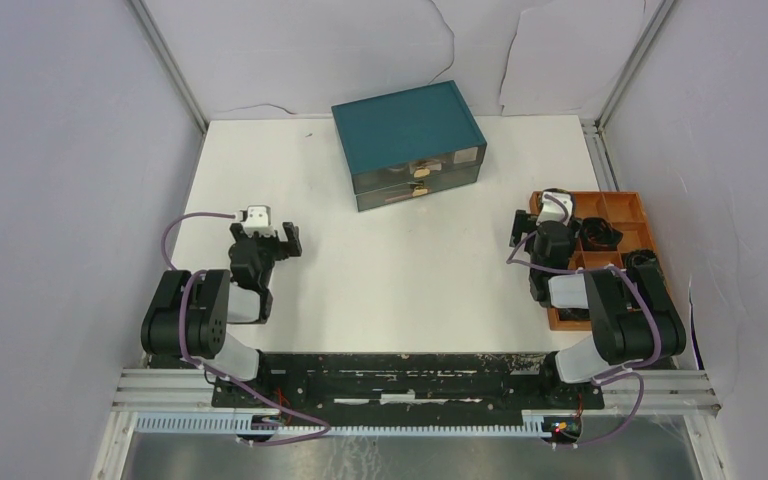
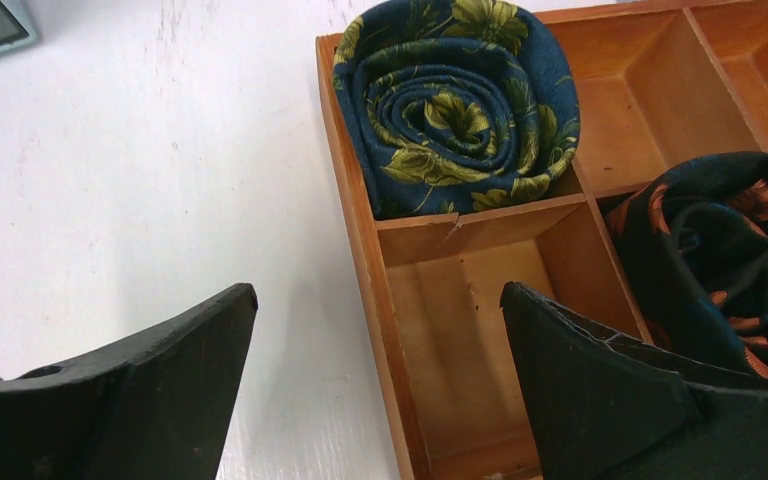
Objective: Organize the makeup
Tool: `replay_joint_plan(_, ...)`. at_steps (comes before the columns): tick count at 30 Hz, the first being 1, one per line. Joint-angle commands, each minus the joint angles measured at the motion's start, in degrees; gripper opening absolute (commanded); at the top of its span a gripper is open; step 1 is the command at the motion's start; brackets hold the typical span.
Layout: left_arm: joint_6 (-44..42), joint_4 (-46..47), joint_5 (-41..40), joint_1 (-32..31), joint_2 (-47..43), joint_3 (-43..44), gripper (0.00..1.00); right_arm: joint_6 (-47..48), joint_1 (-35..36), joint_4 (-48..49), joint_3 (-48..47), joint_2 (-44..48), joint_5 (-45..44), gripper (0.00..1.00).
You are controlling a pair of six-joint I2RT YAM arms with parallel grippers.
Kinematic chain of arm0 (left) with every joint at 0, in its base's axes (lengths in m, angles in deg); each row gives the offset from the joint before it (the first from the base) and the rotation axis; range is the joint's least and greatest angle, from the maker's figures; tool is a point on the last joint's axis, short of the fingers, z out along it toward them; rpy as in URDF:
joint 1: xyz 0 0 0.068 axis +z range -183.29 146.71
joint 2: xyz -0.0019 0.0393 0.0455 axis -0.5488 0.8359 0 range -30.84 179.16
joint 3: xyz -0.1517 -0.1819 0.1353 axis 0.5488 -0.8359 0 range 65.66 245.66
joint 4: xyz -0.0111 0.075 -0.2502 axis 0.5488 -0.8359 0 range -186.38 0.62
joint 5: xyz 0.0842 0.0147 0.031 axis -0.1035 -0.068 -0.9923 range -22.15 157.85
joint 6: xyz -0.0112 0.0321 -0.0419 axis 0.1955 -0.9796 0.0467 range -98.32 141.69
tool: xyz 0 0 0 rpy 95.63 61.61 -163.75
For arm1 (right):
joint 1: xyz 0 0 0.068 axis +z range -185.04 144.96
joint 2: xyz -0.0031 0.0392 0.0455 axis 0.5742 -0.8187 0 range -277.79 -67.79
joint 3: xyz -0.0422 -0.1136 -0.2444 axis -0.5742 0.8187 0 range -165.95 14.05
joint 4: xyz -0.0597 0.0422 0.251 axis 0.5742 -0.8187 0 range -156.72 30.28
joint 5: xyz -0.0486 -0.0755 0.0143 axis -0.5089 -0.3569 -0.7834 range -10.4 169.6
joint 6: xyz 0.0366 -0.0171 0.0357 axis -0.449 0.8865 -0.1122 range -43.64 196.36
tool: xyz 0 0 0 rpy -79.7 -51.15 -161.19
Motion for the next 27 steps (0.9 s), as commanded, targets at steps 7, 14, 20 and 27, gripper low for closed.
replay_joint_plan(7, -0.62, 1.5, -2.94, 0.03, -0.05, 1.63, 0.99, 0.09, 0.32, 4.43, -0.2, 0.3, 0.08, 1.0)
replay_joint_plan(14, -0.27, 1.41, -4.29, 0.01, -0.05, 1.8, 0.99, 0.0, 0.3, 4.3, -0.29, 0.34, 0.06, 1.0)
replay_joint_plan(20, -0.25, 1.46, -4.26, 0.03, -0.03, 1.81, 0.99, 0.18, 0.26, 4.82, -0.34, -0.18, 0.35, 1.0)
replay_joint_plan(27, -0.26, 1.22, -4.3, 0.04, -0.06, 1.81, 0.99, 0.18, 0.3, 4.43, -0.45, 0.01, 0.34, 1.0)
